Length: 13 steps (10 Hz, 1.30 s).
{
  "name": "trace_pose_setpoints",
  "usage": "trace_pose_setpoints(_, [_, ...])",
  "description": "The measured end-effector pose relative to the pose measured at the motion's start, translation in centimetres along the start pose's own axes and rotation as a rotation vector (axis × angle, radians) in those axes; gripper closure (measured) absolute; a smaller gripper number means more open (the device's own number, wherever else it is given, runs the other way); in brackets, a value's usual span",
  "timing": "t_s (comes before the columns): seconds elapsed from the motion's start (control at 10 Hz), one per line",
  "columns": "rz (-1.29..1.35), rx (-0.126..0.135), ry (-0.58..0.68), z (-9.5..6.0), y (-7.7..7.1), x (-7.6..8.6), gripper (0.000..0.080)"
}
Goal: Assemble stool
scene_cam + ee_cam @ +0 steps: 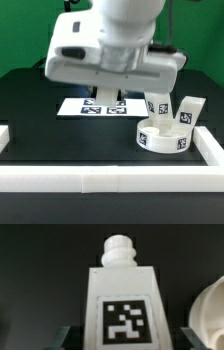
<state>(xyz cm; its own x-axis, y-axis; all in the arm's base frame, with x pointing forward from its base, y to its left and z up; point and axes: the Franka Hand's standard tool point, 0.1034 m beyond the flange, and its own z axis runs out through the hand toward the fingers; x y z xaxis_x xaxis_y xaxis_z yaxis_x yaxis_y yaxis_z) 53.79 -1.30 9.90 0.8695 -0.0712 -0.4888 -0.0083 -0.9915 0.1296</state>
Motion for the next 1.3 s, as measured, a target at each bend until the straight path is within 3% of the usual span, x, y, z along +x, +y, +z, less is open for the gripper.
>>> trace_pose_setpoints(0.2, [-0.017, 0.027, 0.202, -2.9, -1.6, -0.5, 0.0463])
trace_pose_setpoints(0.5, [-0.016, 0.054, 0.474, -2.6, -1.8, 0.0, 0.0463])
trace_pose_setpoints(0.8, [-0.013, 0.076, 0.777, -4.1, -2.4, 0.2, 0.0463])
trace_pose_setpoints(1.0, [-0.017, 0.068, 1.002, -4.5, -2.8, 0.0, 0.0463])
trace_pose_setpoints(1.3, [-0.02, 0.066, 0.994, -4.0, -3.0, 0.0, 0.0463])
